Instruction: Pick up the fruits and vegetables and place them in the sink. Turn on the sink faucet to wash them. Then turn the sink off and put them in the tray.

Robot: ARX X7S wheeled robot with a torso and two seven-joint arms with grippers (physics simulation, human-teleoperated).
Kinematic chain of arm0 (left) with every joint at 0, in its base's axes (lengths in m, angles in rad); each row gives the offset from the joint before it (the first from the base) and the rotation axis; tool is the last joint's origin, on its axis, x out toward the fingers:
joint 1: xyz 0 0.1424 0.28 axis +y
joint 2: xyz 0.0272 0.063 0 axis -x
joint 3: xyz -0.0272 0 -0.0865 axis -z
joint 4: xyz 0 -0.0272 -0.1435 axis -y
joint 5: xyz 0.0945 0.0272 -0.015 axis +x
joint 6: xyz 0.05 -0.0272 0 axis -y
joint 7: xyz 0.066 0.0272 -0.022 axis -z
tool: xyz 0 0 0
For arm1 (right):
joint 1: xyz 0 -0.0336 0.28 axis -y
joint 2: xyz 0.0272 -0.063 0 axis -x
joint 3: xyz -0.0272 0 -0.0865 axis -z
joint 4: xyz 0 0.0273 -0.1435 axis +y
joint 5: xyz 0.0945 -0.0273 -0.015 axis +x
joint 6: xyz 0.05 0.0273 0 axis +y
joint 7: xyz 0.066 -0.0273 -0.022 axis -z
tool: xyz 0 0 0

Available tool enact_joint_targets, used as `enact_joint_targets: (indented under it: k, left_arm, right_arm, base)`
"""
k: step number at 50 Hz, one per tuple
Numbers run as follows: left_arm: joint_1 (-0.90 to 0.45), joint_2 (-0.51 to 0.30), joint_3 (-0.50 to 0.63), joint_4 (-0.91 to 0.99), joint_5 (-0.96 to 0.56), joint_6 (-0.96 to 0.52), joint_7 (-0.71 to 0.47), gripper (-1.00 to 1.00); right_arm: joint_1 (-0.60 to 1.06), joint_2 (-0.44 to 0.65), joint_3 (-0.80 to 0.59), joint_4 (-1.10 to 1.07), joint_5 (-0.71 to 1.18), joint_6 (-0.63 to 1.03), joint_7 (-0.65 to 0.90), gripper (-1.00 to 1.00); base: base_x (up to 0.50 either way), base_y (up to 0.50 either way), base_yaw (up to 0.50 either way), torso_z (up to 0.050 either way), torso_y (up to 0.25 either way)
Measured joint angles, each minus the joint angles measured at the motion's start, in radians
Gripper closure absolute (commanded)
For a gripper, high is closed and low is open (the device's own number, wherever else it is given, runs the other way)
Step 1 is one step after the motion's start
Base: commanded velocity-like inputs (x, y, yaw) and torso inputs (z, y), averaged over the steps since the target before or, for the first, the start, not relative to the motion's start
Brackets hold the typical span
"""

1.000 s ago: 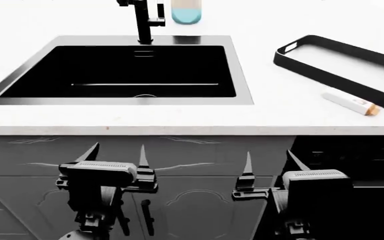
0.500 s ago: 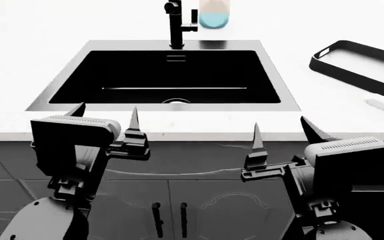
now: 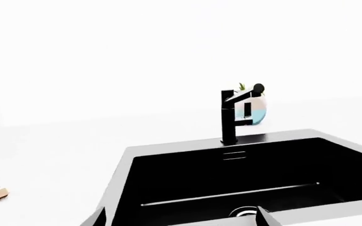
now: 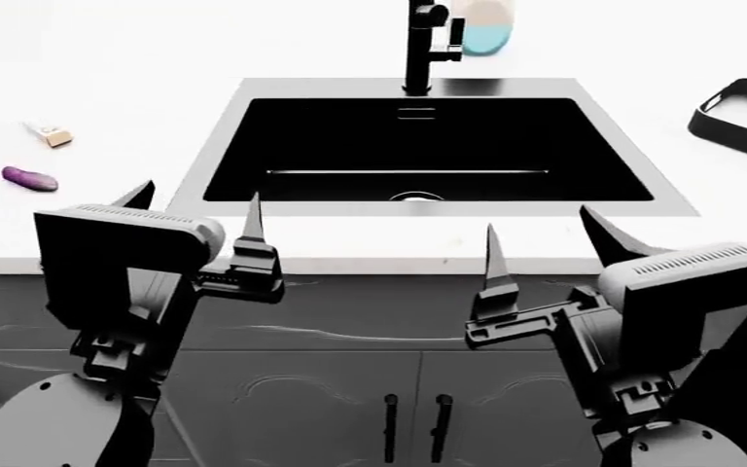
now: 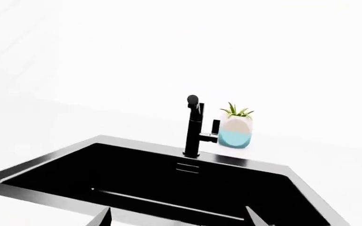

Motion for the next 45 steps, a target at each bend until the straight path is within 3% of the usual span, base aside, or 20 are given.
enact_joint_targets:
  k: [35,45]
  left_arm:
    - [-0.023,-0.037,0.007,0.023,-0.027,-0.055,-0.014,-1.00]
    - [-0.023,-0.041,-0.001,0.030,-0.036,-0.061,-0.016,-1.00]
  right_arm:
    - [0.026,0.009,-0.013,-0.007,0.057,0.019,-0.013,-1.00]
    - [0.028,0.011,-0.020,-0.011,0.076,0.019,-0.019,-1.00]
  base:
    - [0.00,0.50,0.00,0.001,0.000]
    - [0.00,0.00,0.50,0.000,0.000]
